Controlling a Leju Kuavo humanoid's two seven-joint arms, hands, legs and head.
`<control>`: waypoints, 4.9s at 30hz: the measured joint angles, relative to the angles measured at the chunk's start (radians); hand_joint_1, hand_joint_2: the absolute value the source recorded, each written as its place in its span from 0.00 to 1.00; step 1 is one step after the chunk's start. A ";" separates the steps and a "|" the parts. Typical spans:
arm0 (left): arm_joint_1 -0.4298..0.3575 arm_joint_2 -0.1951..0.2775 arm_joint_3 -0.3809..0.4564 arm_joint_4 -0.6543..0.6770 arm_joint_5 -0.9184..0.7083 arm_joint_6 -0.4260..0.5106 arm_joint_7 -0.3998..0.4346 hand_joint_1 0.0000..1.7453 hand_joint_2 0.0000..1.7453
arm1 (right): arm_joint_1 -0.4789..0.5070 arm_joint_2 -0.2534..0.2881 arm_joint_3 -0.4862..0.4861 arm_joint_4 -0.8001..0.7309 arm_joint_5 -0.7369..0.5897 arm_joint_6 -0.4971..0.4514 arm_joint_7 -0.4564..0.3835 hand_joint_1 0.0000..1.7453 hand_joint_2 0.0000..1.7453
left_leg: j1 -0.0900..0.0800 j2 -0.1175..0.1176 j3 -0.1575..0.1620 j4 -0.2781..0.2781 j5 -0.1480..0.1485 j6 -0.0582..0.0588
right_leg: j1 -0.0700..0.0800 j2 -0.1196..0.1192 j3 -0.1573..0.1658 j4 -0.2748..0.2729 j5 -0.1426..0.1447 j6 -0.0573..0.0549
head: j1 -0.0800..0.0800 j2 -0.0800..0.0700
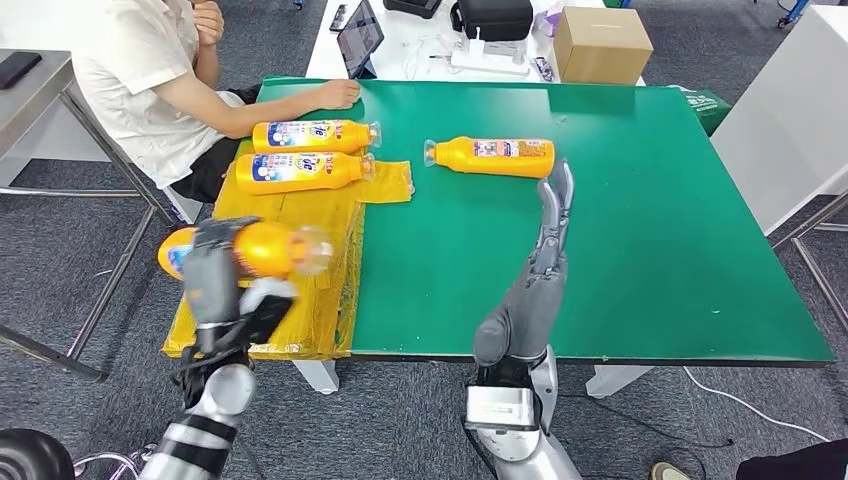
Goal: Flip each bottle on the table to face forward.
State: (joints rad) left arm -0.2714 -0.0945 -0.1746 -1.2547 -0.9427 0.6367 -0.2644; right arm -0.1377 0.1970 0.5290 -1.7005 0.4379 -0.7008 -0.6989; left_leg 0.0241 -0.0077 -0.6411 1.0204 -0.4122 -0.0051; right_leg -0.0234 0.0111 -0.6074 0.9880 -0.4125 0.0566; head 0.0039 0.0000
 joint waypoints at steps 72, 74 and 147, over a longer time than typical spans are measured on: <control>0.017 -0.055 -0.262 -0.021 0.563 -0.067 -0.141 0.00 1.00 | 0.100 0.015 -0.091 0.016 -0.115 0.002 0.000 0.00 1.00 | 0.000 -0.001 -0.002 0.000 0.001 -0.001 | 0.000 0.000 -0.002 0.000 0.000 0.000 | 0.000 0.000; 0.052 -0.055 -0.252 -0.079 0.679 -0.061 -0.162 0.00 1.00 | 0.111 0.022 -0.107 0.017 -0.087 0.002 0.000 0.00 1.00 | 0.000 -0.001 -0.002 0.000 0.001 -0.001 | 0.000 0.000 -0.002 0.000 0.000 0.000 | 0.000 0.000; 0.305 0.018 -0.266 -0.379 0.796 -0.119 -0.173 0.00 1.00 | -0.326 -0.257 -0.327 1.081 0.601 0.206 0.355 0.00 1.00 | 0.000 -0.002 -0.001 0.000 0.000 -0.001 | 0.000 -0.002 0.000 0.000 0.000 0.000 | 0.000 0.000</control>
State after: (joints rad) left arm 0.0335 -0.0766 -0.4406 -1.6338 -0.1466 0.5176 -0.4379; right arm -0.4634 -0.0595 0.2023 -0.6190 1.0391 -0.4950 -0.3436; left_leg 0.0238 -0.0092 -0.6423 1.0205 -0.4117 -0.0057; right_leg -0.0236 0.0092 -0.6074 0.9880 -0.4123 0.0569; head 0.0035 0.0000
